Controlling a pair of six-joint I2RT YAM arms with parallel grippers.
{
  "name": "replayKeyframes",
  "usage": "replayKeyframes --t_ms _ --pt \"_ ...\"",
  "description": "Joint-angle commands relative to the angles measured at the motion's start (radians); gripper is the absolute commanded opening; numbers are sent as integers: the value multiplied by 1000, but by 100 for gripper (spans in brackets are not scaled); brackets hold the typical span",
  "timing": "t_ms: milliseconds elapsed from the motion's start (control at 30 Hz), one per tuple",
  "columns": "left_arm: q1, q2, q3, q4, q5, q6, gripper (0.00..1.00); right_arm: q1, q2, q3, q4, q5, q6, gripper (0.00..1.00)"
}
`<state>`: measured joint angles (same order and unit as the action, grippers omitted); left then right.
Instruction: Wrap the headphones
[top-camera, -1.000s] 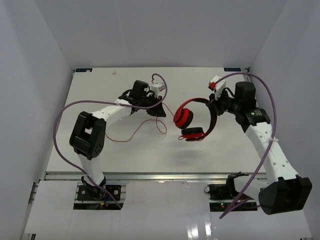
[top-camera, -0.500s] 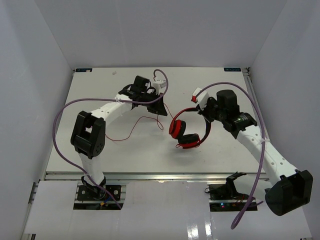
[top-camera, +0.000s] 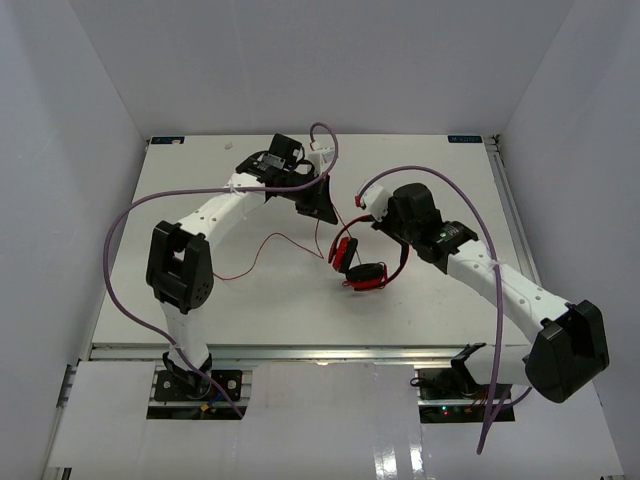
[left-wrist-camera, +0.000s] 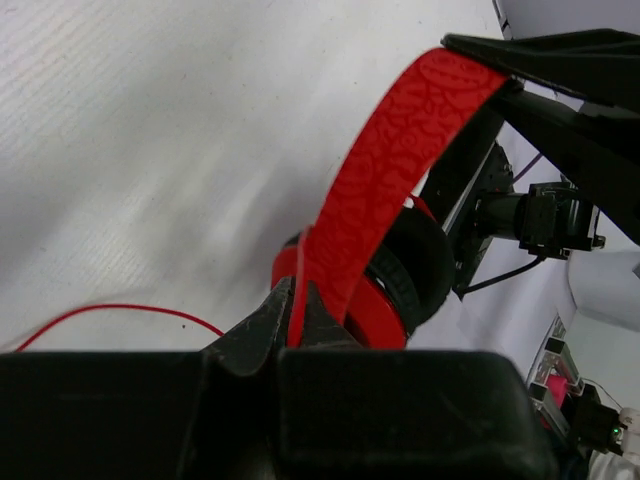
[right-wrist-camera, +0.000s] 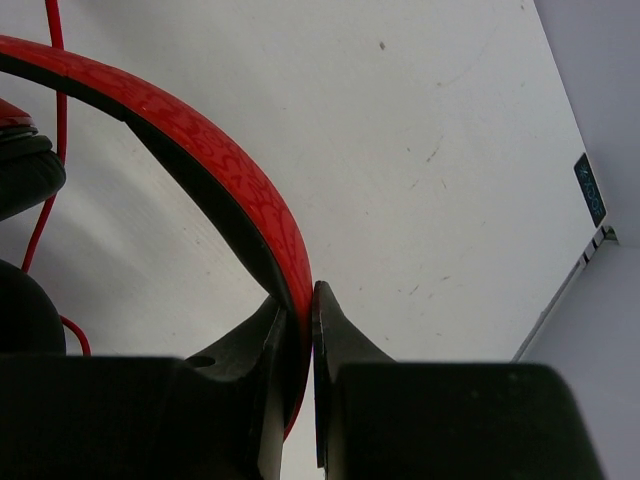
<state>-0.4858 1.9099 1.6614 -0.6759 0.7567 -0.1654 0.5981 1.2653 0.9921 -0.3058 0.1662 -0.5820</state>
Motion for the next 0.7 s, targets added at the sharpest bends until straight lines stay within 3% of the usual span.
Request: replayKeyframes --t_ms 0,300,467,667 --pt "7 0 89 -124 31 3 1 11 17 61 88 169 37 8" --pt "7 36 121 -174 220 -89 4 12 81 107 116 278 118 8" --pt "4 28 75 -100 318 -181 9 9 115 150 113 307 177 8" --pt "-1 -39 -35 100 360 -308 17 8 169 205 92 315 296 8"
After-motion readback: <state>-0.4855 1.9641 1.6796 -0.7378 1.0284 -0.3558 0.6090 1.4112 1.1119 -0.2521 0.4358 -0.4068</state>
